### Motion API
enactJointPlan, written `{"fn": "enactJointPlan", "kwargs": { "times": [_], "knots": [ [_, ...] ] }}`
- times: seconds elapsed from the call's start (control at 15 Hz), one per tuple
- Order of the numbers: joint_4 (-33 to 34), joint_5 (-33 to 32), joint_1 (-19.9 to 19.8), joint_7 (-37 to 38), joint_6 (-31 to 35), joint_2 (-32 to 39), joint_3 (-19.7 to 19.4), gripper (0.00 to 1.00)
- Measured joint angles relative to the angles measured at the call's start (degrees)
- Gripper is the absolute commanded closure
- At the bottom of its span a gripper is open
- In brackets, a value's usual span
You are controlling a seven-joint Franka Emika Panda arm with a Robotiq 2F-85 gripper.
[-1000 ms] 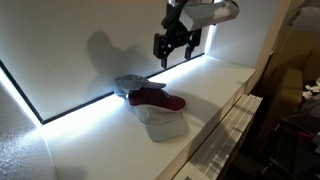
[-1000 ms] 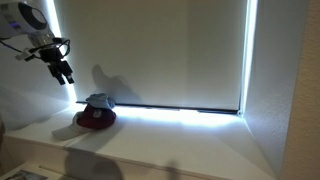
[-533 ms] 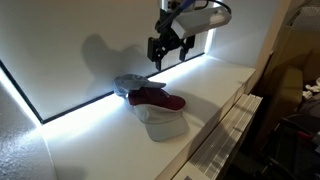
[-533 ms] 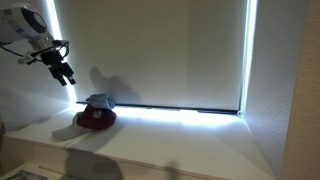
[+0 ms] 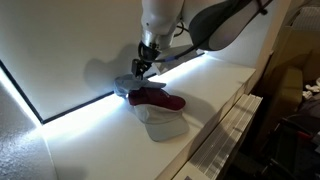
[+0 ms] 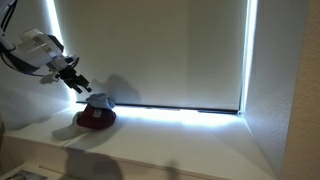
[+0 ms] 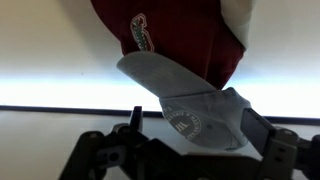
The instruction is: Move the grey cap to the right then back to the left
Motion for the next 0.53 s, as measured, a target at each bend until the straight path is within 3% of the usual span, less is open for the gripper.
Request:
{"fn": "enactJointPlan", "kwargs": {
  "times": [0.53],
  "knots": [
    [1.87,-0.43,0.58,-0.24,2.79,2.71,-0.56,0.00]
  ]
}}
